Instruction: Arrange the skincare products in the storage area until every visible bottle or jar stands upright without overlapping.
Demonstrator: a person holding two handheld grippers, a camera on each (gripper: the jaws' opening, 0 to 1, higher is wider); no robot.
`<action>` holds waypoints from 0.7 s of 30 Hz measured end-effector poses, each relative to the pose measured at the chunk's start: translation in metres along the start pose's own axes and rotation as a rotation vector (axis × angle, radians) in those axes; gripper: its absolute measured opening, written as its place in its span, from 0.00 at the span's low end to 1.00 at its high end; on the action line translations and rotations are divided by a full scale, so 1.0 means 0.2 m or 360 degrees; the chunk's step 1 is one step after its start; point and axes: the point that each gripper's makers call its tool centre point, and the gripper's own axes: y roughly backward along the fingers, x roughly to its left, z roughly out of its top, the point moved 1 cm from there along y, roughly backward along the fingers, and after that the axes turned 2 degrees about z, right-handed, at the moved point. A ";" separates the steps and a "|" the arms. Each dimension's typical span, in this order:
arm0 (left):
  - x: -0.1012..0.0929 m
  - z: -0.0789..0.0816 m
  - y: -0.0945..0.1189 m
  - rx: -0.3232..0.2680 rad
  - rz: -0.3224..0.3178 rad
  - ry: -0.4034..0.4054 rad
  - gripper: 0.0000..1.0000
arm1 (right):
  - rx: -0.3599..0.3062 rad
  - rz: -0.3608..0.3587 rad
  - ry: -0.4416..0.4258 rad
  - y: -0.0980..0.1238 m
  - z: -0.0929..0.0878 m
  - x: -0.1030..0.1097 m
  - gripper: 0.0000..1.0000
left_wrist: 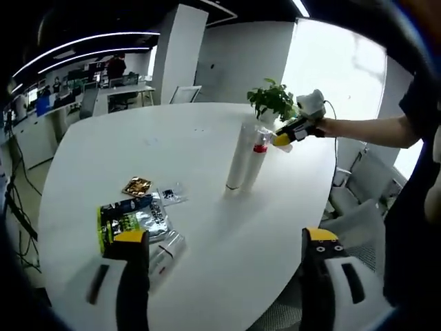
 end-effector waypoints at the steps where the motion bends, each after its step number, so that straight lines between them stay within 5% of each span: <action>1: -0.01 0.01 0.00 -0.0008 -0.0010 0.0003 0.88 | -0.0017 -0.0010 -0.0018 0.02 -0.02 0.02 0.20; 10: -0.08 0.07 0.01 -0.0083 -0.0113 0.0017 0.84 | -0.0302 0.0005 -0.0257 0.14 -0.04 0.23 0.20; 15: -0.13 0.10 0.02 -0.0099 -0.0165 -0.0007 0.84 | -0.0544 0.0076 -0.0506 0.15 -0.03 0.40 0.20; 21: -0.18 0.12 0.03 -0.0105 -0.0227 -0.0049 0.84 | -0.0638 0.0154 -0.0560 0.11 0.00 0.58 0.20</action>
